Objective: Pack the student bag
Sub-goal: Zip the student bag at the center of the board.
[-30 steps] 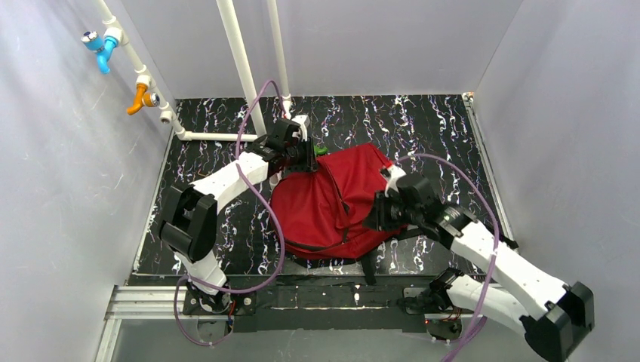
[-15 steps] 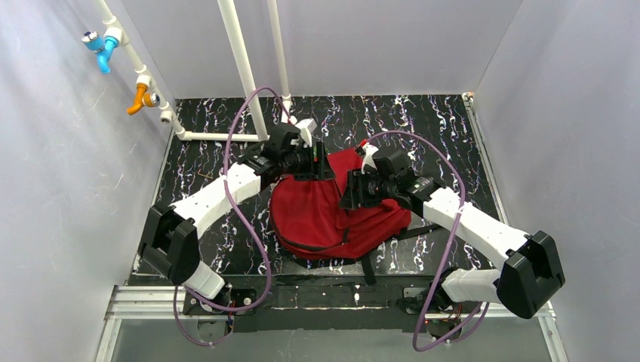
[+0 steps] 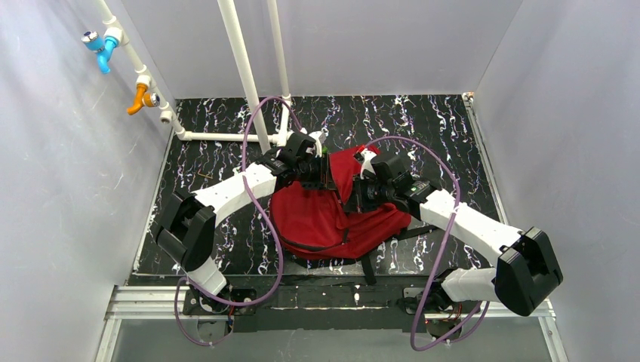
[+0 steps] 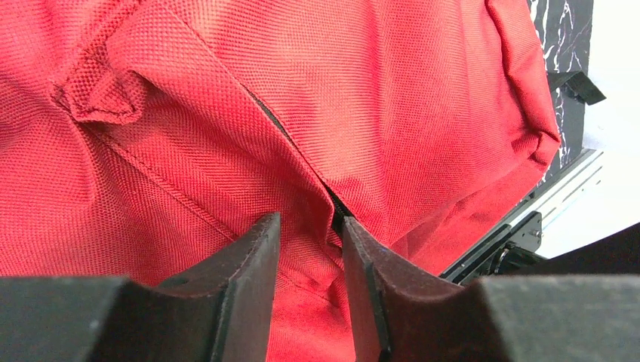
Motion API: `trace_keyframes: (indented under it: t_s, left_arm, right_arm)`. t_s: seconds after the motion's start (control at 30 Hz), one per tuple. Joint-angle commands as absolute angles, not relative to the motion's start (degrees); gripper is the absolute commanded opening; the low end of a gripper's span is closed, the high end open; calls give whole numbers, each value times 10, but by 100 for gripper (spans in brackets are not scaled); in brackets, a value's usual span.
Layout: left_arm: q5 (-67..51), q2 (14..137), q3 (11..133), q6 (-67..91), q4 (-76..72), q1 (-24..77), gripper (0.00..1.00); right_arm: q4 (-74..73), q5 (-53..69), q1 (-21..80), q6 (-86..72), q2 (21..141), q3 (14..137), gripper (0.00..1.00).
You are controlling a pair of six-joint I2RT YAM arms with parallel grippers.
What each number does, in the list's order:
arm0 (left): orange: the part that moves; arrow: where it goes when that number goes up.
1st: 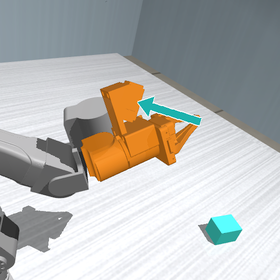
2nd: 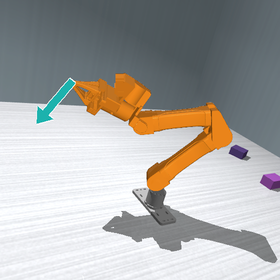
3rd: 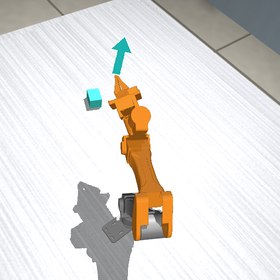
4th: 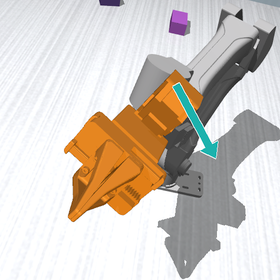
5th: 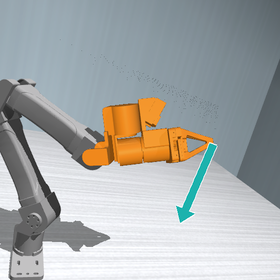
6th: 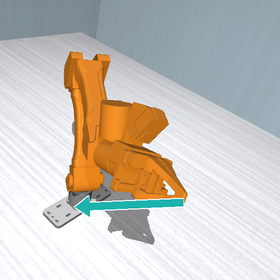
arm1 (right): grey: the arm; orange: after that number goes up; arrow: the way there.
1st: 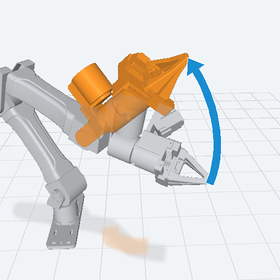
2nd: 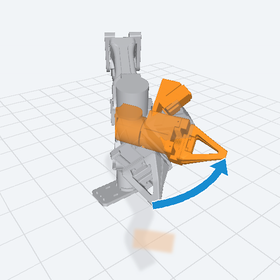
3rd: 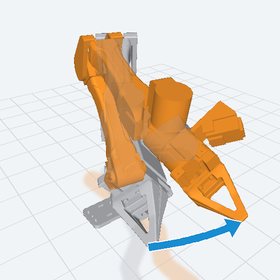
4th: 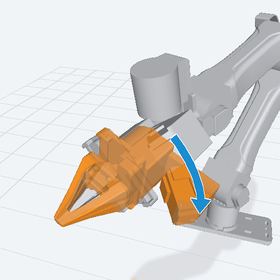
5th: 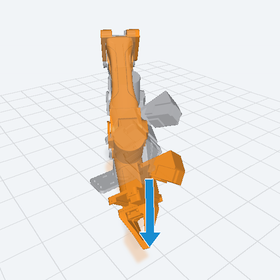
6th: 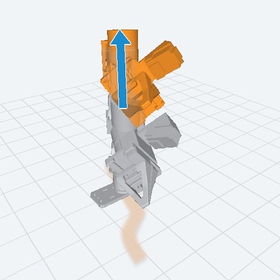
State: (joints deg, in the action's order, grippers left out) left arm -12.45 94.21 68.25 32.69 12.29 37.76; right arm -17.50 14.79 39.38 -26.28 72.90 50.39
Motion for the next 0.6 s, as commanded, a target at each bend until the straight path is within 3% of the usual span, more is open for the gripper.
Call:
trace_keyframes:
  t_s: [0.0,0.2,0.43,0.57]
  left_arm:
    - [-96,936,692,322,126,377,30]
    - [-73,945,708,311,132,373,0]
    - [-83,938,700,305,124,354,0]
    - [-132,914,678,303,100,353,0]
  right_arm:
    - [-161,152,392,-247,721,496,1]
    - [-198,165,392,-243,681,470,1]
    - [-240,182,396,-270,583,393,1]
    - [-157,207,396,-329,557,364,1]
